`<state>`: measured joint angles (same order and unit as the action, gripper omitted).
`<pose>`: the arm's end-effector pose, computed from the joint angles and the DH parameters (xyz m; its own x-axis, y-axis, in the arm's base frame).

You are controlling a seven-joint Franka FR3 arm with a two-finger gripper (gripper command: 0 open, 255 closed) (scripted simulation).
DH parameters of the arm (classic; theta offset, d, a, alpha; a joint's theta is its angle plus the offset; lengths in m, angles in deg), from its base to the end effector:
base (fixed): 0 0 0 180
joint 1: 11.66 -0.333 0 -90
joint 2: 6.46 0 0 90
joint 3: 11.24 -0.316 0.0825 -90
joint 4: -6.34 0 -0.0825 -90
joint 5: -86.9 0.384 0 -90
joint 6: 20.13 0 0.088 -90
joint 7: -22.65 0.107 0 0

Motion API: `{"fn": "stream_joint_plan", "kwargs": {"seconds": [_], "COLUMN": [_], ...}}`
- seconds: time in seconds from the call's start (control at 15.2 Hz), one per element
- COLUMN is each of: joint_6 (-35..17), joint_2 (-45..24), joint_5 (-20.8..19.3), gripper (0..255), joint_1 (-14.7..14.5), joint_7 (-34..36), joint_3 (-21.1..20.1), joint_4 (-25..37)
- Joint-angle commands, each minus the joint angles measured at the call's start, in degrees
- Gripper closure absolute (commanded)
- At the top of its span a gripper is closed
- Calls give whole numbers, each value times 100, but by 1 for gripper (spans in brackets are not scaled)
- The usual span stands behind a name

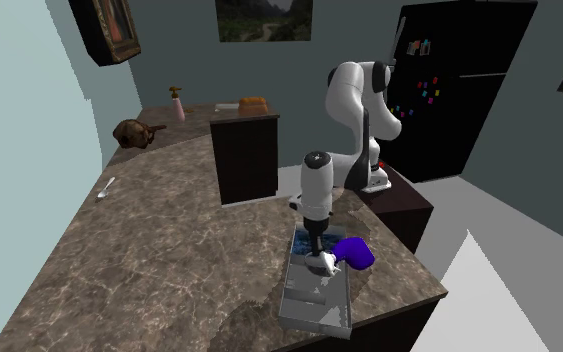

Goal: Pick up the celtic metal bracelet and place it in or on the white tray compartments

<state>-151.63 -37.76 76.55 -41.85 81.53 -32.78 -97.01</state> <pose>0.4205 0.4967 0.2587 0.9972 -0.0518 -0.0541 -0.0531 -0.9983 -0.0233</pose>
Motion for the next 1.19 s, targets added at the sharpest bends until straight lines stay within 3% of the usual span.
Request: {"fn": "stream_joint_plan", "kwargs": {"seconds": [0.0,0.07,0.4,0.66,1.12], "joint_6": [-12,-15,-11,538,538], "joint_2": [-42,-46,-43,379,379], "joint_5": [-5,-7,-9,177,177], "gripper": [255,0,0,0,0], "joint_1": [3,1,7,113,113], "joint_7": [1,2,3,-113,-113], "joint_3": [13,14,8,-110,-110], "joint_4": [2,3,3,148,148]}}
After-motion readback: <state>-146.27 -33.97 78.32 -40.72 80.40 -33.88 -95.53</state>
